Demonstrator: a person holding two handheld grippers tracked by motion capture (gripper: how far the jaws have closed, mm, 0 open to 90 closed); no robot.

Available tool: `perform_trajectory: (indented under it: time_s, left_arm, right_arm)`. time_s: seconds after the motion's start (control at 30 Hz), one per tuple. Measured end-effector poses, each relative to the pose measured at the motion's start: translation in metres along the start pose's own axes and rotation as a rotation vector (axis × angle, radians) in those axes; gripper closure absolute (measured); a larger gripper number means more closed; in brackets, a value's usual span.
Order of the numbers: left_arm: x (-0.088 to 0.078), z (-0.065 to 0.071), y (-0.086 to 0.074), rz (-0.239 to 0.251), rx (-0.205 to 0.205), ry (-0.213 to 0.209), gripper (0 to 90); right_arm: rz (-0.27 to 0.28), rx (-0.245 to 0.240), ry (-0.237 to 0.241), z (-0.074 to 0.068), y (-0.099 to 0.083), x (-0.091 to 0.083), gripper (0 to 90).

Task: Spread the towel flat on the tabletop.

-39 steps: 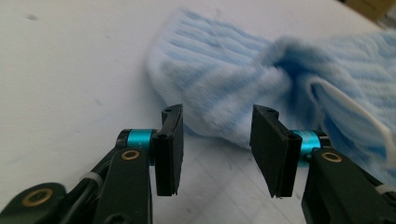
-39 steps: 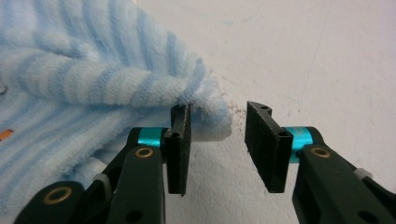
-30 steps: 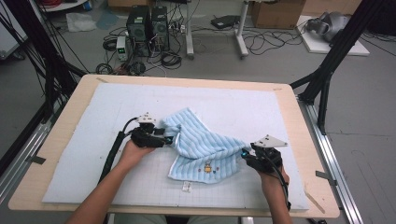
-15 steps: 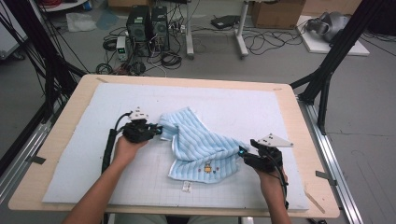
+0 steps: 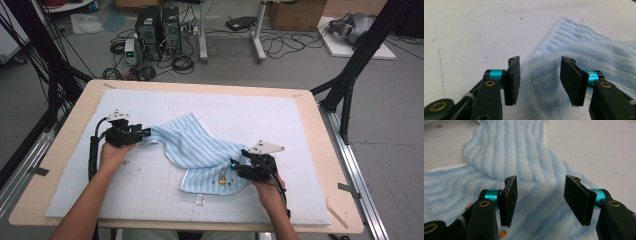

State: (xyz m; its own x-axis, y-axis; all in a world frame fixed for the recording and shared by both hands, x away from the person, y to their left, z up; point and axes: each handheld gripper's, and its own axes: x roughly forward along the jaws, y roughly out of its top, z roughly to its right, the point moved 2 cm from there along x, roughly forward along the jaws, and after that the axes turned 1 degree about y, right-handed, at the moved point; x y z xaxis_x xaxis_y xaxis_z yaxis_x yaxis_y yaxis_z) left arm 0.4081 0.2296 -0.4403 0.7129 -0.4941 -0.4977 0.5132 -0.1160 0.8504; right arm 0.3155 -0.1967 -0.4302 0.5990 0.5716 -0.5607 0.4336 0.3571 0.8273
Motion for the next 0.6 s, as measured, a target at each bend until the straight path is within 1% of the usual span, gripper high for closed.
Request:
perform_trajectory:
  time_s: [0.03,0.07,0.1,0.13,0.17,0.2,0.23,0.27,0.3,0.33,0.4,0.47,0.5,0.57,0.6]
  left_arm:
    - [-0.003,-0.001,0.000,0.009,0.001,0.007,47.7]
    - [-0.005,-0.002,-0.001,0.018,-0.003,0.006,44.5]
    - [-0.010,-0.003,-0.002,0.035,-0.002,0.002,43.2]
    - [-0.012,-0.003,-0.003,0.041,0.000,-0.003,42.9]
    - [-0.016,-0.004,-0.006,0.053,0.003,-0.008,42.2]
    - [-0.018,-0.004,-0.007,0.055,0.000,-0.016,41.1]
    - [-0.020,-0.004,-0.009,0.065,0.006,-0.029,39.7]
    - [-0.022,-0.003,-0.010,0.070,0.010,-0.033,38.6]
    - [-0.024,-0.002,-0.012,0.079,0.023,-0.041,38.6]
    - [-0.025,0.000,-0.013,0.082,0.028,-0.047,38.7]
    - [-0.028,0.003,-0.015,0.088,0.050,-0.062,38.7]
    - [-0.029,0.006,-0.017,0.092,0.073,-0.070,38.7]
    - [-0.029,0.007,-0.018,0.094,0.082,-0.072,38.7]
    - [-0.030,0.009,-0.017,0.103,0.089,-0.081,38.7]
    - [-0.031,0.009,-0.017,0.104,0.091,-0.080,38.7]
  right_arm:
    - [0.007,-0.005,0.008,-0.002,0.005,0.003,43.8]
    - [0.012,-0.007,0.009,-0.002,0.009,0.005,44.0]
    - [0.018,-0.004,0.012,-0.002,0.013,0.006,44.2]
    - [0.026,-0.006,0.014,0.000,0.018,0.009,44.5]
    - [0.026,-0.006,0.012,0.001,0.021,0.011,45.0]
    - [0.024,-0.012,0.016,0.002,0.025,0.015,46.2]
    - [0.022,-0.010,0.022,0.003,0.028,0.017,47.1]
    - [0.019,-0.016,0.029,0.006,0.032,0.022,47.5]
    - [0.017,-0.025,0.030,0.007,0.034,0.026,48.3]
    - [0.001,-0.038,0.034,0.010,0.038,0.031,48.8]
    - [-0.010,-0.054,0.038,0.014,0.045,0.041,50.4]
    - [-0.039,-0.078,0.046,0.020,0.055,0.055,52.9]
    - [-0.044,-0.079,0.049,0.021,0.058,0.060,54.2]
    - [-0.069,-0.081,0.056,0.026,0.066,0.075,56.7]
    - [-0.078,-0.083,0.066,0.027,0.069,0.082,59.9]
